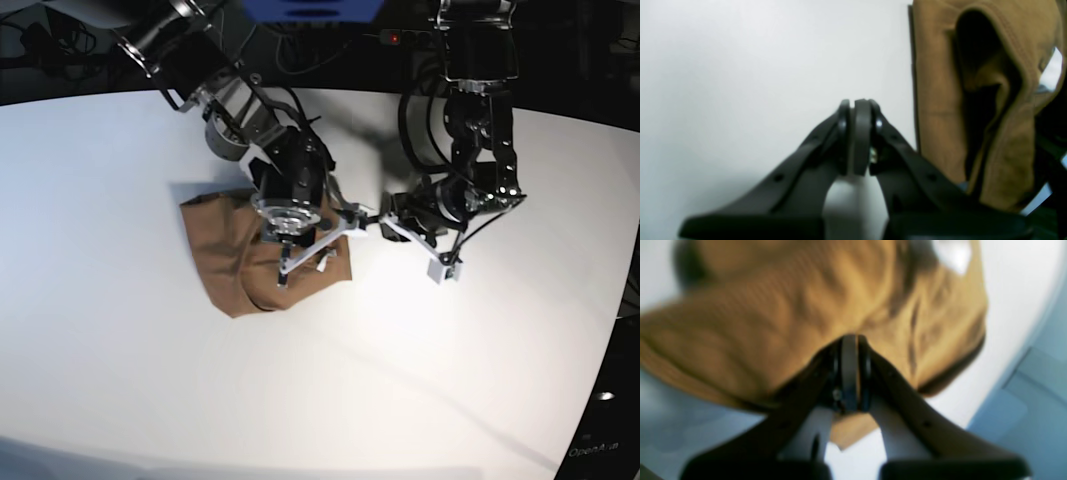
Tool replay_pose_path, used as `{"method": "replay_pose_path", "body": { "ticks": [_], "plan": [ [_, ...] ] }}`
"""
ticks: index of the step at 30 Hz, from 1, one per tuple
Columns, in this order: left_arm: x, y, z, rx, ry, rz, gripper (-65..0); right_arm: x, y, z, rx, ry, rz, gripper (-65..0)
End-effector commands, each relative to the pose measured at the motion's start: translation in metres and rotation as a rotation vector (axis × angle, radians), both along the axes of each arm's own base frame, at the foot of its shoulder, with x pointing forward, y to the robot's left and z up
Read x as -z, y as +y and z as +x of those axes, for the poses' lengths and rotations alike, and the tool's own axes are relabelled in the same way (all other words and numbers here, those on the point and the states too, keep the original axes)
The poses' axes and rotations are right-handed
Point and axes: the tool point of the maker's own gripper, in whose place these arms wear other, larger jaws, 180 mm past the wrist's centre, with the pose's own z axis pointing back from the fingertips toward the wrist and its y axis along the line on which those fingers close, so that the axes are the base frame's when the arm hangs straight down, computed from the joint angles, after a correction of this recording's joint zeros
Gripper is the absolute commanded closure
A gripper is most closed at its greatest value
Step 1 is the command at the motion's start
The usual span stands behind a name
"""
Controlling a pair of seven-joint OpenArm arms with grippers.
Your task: Fold the T-shirt properly
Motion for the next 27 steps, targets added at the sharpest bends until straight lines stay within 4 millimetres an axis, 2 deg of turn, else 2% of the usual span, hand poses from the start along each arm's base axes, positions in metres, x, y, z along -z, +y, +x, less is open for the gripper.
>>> {"method": "replay_pose_path", "body": {
  "ticks": [1, 4, 7, 10, 12, 16, 21, 24, 27],
  "plan": [
    [-0.004, 0.002, 0.003, 0.002, -0.008, 0.012, -2.6, -0.008, 0.01, 0.008, -0.002, -0.022, 0.028, -0.4],
    [-0.003, 0.003, -0.002, 0.004, -0.004, 0.015, -2.6, 0.005, 0.02, 0.002, -0.015, 0.022, 0.042, -0.4],
    [-0.019, 0.002, 0.001, 0.001, -0.055, 0.005, -2.6, 0.021, 0.027, -0.003, -0.034, 0.064, 0.058, -0.4],
    [-0.04, 0.006, 0.004, -0.001, -0.118, -0.026, -2.6, 0.027, 0.031, -0.005, -0.04, 0.084, 0.06, -0.4],
    [-0.051, 0.006, 0.008, -0.005, -0.144, -0.063, -2.6, 0.018, 0.032, 0.001, -0.041, 0.055, 0.066, -0.4],
    [-0.058, 0.007, 0.008, -0.003, -0.154, -0.121, -2.6, -0.005, 0.005, 0.021, 0.003, -0.022, -0.015, -0.4],
    [-0.056, 0.006, 0.003, 0.001, -0.145, -0.134, -2.6, -0.048, -0.012, 0.039, 0.038, -0.145, -0.043, -0.4],
    [-0.051, 0.006, -0.003, 0.008, -0.132, -0.128, -2.6, -0.059, -0.016, 0.043, 0.056, -0.173, -0.053, -0.4],
    [-0.046, -0.009, -0.012, 0.066, -0.11, -0.126, -2.6, -0.065, -0.031, 0.048, 0.061, -0.203, -0.083, -0.4]
  ]
}}
